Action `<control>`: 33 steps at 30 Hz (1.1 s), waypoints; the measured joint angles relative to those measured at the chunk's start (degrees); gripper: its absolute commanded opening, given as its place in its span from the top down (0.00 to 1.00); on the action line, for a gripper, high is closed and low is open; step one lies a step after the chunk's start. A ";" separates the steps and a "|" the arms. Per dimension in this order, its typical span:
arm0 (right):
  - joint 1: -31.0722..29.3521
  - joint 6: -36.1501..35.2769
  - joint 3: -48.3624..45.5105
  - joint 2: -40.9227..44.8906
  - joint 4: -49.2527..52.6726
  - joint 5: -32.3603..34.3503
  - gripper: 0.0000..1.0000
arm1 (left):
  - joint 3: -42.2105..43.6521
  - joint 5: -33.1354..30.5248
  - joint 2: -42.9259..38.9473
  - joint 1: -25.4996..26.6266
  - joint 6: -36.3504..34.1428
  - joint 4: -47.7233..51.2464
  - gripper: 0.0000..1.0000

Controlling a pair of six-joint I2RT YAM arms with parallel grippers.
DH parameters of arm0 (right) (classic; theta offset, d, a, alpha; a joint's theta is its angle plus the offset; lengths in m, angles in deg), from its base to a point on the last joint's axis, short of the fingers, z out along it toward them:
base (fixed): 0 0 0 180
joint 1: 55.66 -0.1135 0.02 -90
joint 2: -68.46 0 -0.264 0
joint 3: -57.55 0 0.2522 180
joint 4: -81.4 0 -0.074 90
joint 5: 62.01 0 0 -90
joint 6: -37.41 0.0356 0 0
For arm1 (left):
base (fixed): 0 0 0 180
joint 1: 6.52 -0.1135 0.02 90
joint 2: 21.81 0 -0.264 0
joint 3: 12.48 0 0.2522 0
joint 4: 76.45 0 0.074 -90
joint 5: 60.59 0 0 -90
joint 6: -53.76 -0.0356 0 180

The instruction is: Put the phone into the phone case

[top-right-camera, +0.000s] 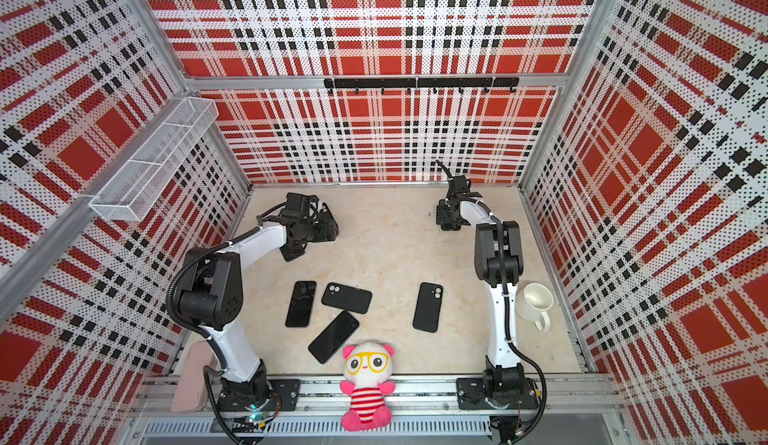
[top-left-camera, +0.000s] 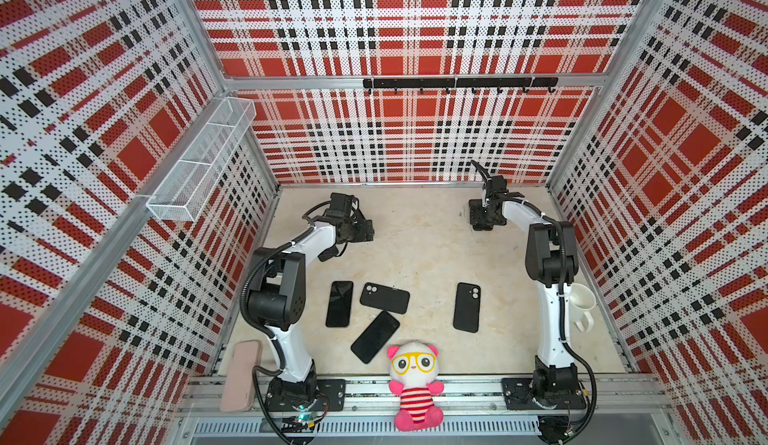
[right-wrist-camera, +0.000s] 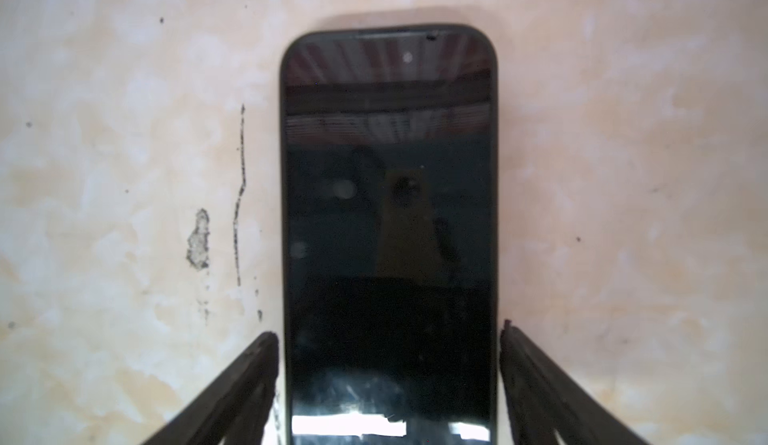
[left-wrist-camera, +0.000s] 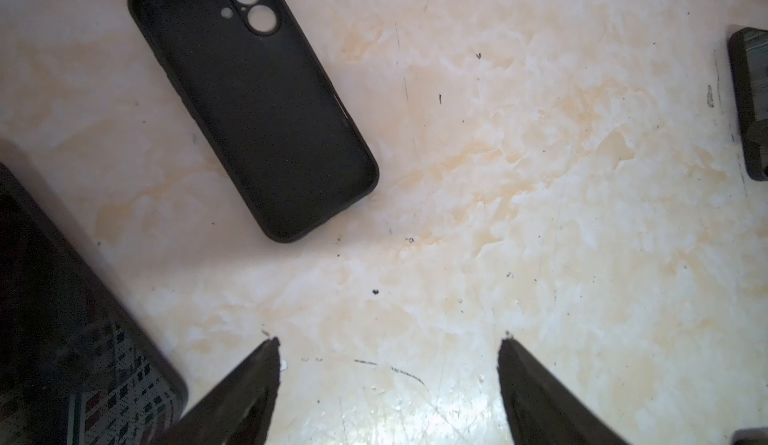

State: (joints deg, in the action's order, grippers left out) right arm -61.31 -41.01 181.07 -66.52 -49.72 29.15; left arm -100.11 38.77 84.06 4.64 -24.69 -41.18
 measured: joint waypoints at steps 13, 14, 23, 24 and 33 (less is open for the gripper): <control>-2.25 2.05 -26.97 33.99 5.73 2.89 0.29 | 0.00 -2.82 -1.62 1.79 -1.31 1.05 0.16; -3.69 2.97 -29.99 37.18 6.62 3.69 0.31 | 0.00 -3.28 -1.66 1.88 -1.46 1.14 0.16; -15.91 11.10 -48.89 45.07 14.40 2.99 0.41 | 0.00 -5.90 -3.54 4.50 -2.86 2.95 0.16; -16.92 12.20 -50.60 45.07 14.73 2.47 0.42 | 0.00 -6.05 -3.76 4.81 -2.95 3.06 0.16; -19.10 17.53 -57.66 41.79 10.60 -2.54 0.59 | 0.00 -7.30 -4.02 4.90 -3.15 3.89 0.16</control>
State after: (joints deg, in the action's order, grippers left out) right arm -80.41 -23.48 123.41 -24.73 -39.12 26.62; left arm -100.11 31.47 80.04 9.54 -27.84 -37.28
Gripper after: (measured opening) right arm 0.437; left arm 0.844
